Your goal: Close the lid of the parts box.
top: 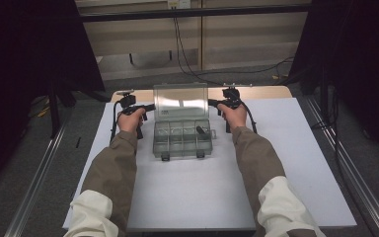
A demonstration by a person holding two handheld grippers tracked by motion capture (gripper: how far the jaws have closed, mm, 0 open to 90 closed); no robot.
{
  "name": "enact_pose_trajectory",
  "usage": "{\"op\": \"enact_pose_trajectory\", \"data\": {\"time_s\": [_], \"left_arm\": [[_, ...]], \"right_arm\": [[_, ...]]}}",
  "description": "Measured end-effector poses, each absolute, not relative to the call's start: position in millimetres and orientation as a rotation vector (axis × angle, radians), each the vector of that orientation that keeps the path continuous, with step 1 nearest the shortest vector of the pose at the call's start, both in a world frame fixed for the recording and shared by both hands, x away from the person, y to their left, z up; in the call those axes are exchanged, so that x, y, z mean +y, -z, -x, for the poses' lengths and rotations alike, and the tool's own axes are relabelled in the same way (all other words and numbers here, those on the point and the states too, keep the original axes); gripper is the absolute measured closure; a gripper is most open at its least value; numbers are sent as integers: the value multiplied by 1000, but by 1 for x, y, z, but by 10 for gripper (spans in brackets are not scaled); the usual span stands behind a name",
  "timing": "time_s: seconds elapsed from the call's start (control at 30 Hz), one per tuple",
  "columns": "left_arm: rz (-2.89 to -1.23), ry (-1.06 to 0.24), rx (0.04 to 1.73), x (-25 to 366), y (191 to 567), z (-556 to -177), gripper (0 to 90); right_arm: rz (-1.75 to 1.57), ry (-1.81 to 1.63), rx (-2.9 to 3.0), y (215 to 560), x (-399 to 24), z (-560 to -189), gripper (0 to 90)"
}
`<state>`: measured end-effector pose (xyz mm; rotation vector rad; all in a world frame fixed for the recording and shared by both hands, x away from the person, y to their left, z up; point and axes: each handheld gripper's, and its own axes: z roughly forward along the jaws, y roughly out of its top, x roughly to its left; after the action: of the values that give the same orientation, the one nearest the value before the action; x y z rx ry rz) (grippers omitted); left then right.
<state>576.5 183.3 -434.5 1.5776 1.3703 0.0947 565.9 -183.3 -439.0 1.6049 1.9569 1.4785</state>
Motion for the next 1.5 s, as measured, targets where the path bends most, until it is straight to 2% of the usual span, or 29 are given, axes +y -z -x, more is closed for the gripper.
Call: {"op": "enact_pose_trajectory", "data": {"time_s": [0.47, 0.6, 0.73, 1.5], "left_arm": [[-1630, -149, 1286, 186, 415, -552, 900], [-1675, -209, 1265, 184, 410, -544, 900], [-1699, -273, 1279, 181, 409, -538, 900], [-1683, -342, 1324, 174, 409, -524, 900]], "right_arm": [[-1478, -1488, 1989, 424, -181, -544, 900], [-1456, -1458, 1995, 420, -180, -538, 900], [-1442, -1418, 1982, 418, -175, -532, 900], [-1421, -1351, 1996, 417, -170, -519, 900]]}}
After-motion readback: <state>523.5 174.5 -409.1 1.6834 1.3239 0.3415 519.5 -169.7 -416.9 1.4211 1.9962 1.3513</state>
